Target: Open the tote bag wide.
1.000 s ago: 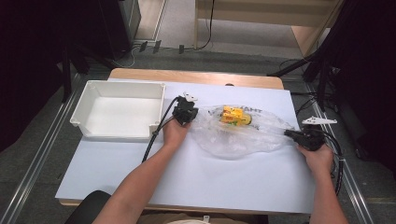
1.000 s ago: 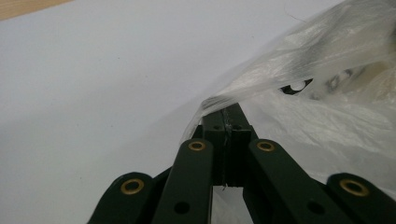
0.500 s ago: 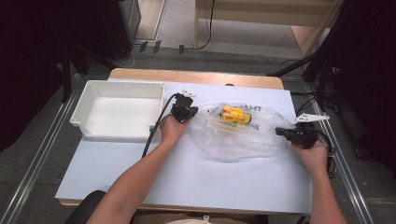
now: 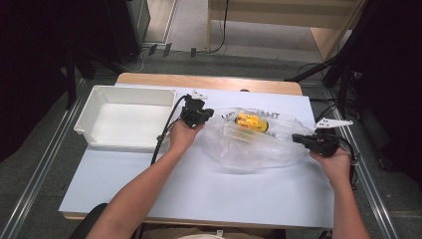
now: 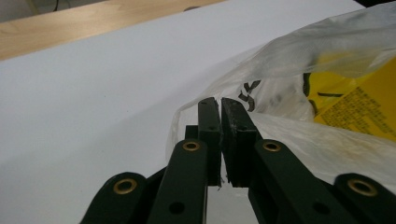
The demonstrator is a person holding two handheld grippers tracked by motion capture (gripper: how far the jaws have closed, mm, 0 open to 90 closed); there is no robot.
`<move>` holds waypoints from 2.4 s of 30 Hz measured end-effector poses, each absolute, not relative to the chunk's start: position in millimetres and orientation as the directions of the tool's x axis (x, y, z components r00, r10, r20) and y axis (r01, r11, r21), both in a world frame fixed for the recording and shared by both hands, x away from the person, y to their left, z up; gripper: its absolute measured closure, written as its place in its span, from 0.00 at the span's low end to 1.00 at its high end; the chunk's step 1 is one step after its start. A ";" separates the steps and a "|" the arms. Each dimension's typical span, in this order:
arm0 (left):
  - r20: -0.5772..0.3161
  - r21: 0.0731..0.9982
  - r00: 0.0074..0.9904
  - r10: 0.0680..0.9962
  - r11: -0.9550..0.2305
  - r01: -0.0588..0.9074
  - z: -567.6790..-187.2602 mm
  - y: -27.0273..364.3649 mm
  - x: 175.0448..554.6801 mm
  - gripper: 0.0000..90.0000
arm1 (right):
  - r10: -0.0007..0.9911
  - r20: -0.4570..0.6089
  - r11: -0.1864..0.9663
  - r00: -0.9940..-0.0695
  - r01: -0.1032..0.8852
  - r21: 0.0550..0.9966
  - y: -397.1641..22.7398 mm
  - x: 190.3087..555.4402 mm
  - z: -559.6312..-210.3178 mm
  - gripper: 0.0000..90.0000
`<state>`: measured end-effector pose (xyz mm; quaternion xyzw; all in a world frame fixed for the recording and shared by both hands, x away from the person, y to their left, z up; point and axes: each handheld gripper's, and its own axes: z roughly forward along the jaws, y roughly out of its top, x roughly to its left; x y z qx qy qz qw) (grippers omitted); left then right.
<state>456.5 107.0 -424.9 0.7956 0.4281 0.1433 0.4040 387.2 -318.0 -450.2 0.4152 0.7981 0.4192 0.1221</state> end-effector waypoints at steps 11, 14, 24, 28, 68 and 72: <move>-0.126 0.768 0.633 0.764 -0.329 0.550 -385.9 104.8 451.5 0.99 | 0.766 0.165 0.293 -0.621 0.567 0.770 -305.8 387.3 -436.8 1.00; -0.140 0.774 0.649 0.748 -0.327 0.543 -376.4 99.4 448.7 0.99 | 0.765 0.171 0.279 -0.621 0.559 0.781 -300.4 389.2 -431.8 1.00; -0.183 0.761 0.705 0.685 -0.355 0.543 -365.2 68.6 428.0 1.00 | 0.757 0.147 0.266 -0.636 0.505 0.821 -283.7 402.9 -408.1 1.00; -0.187 0.751 0.718 0.671 -0.373 0.545 -372.2 61.5 419.9 1.00 | 0.744 0.110 0.308 -0.660 0.483 0.820 -274.6 411.6 -404.7 0.99; -0.190 0.662 0.743 0.642 -0.475 0.580 -466.2 65.2 362.5 1.00 | 0.770 0.149 0.366 -0.620 0.621 0.693 -238.2 496.4 -479.0 1.00; -0.185 0.663 0.747 0.639 -0.480 0.575 -468.3 67.9 361.3 1.00 | 0.792 0.146 0.336 -0.593 0.623 0.706 -236.7 500.5 -480.9 1.00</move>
